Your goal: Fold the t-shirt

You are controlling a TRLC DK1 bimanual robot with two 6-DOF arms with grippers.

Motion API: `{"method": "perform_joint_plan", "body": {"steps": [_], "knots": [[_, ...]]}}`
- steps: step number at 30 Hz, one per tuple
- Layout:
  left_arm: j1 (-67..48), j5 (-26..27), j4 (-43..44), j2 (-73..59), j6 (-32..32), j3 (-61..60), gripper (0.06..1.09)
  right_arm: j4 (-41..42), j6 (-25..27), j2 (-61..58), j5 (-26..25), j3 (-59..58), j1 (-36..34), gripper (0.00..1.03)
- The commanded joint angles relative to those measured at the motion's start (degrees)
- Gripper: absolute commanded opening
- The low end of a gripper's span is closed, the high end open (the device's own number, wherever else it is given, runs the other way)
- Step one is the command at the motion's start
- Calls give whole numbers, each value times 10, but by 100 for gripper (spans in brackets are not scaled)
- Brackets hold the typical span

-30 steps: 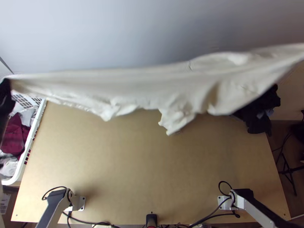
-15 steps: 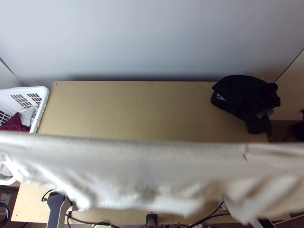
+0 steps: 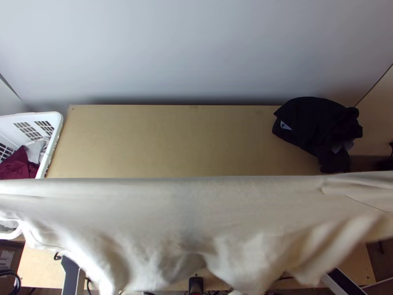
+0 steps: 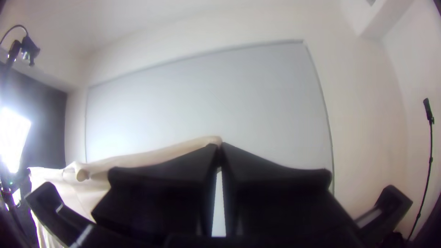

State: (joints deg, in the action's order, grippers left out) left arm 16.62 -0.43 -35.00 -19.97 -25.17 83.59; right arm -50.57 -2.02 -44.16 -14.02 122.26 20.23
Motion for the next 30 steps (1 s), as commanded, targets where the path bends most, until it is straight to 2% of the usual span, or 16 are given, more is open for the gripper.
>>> {"method": "perform_joint_plan", "body": {"steps": [1,5,7,15,22,26,30], "knots": [[-15,16,4,57,16,-91,10,-8,-7,63,-7,-145,35,3],[-16,28,2,88,17,-150,10,4,-12,139,-7,-307,49,3],[-13,50,5,104,19,-186,10,18,-11,179,-2,-385,52,3],[-3,84,60,114,28,-307,10,43,-1,199,-3,-553,77,3],[-4,100,189,81,47,-444,10,229,76,145,-4,-701,75,3],[-5,99,269,21,46,-477,10,329,69,46,10,-725,52,3],[-20,90,328,-53,44,-488,10,425,40,-58,20,-723,25,3]]}}
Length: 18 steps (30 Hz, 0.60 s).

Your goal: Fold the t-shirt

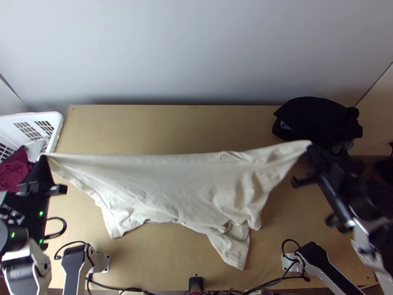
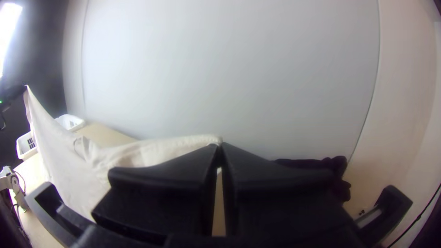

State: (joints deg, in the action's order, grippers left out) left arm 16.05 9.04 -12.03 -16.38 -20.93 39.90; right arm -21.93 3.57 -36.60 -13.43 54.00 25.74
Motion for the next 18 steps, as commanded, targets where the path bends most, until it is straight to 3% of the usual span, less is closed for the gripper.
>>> {"method": "perform_joint_plan", "body": {"steps": [1,5,10,18], "knots": [[-25,-10,120,-106,0,-58,10,146,-27,-160,16,-36,-39,3],[-88,-63,196,-178,6,-83,10,211,-52,-253,20,-36,-60,3],[-91,-65,286,-284,11,-98,10,295,-54,-351,20,-35,-89,3],[-94,-65,351,-475,39,-49,10,369,-55,-534,20,64,-141,3]]}}
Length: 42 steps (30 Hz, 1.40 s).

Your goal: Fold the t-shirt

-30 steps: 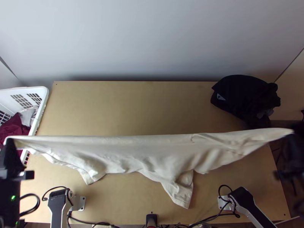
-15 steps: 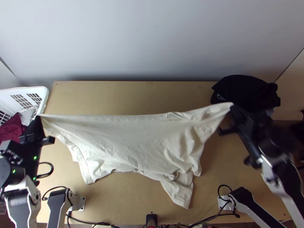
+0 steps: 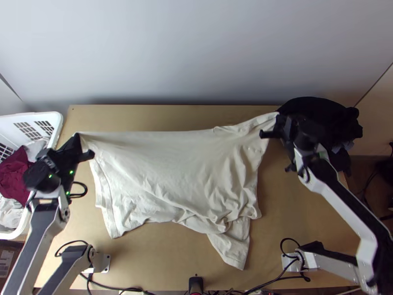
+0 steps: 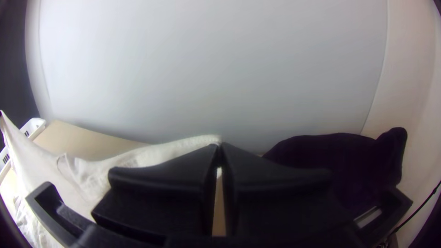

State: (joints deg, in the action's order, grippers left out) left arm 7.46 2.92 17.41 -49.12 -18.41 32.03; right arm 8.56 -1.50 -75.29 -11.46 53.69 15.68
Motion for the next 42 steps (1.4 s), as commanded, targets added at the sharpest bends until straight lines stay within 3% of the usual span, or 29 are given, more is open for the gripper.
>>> {"method": "perform_joint_plan", "body": {"steps": [1,18,33,38,42], "knots": [[-8,-4,60,-169,14,42,10,64,-3,-172,0,87,-43,3],[-25,-27,76,-493,29,298,10,54,7,-478,0,421,-37,3],[-34,-52,68,-650,58,450,10,-50,10,-620,-7,661,-56,3],[-35,-70,64,-667,57,462,10,-102,0,-615,-18,668,-46,3],[-32,-70,59,-650,65,436,10,-106,-7,-551,-19,570,-36,3]]}}
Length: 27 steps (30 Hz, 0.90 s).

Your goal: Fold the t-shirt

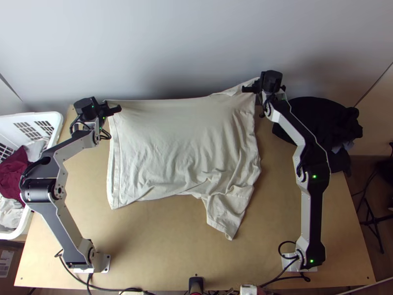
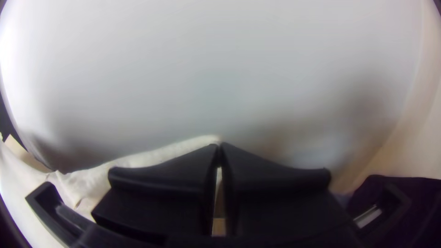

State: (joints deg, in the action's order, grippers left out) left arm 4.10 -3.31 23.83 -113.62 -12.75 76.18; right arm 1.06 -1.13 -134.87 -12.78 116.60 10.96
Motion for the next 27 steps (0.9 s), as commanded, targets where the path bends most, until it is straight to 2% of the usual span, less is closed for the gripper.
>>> {"method": "perform_joint_plan", "body": {"steps": [1,7,18,27], "knots": [[3,-7,-5,-2,11,-14,10,-29,-11,60,-6,-85,13,3],[23,-2,-5,34,23,-70,10,34,-11,145,-6,-225,15,3],[48,30,-5,79,54,-162,10,37,-15,261,-6,-376,27,3],[5,31,-5,126,62,-234,10,36,-7,348,-6,-487,41,3]]}}
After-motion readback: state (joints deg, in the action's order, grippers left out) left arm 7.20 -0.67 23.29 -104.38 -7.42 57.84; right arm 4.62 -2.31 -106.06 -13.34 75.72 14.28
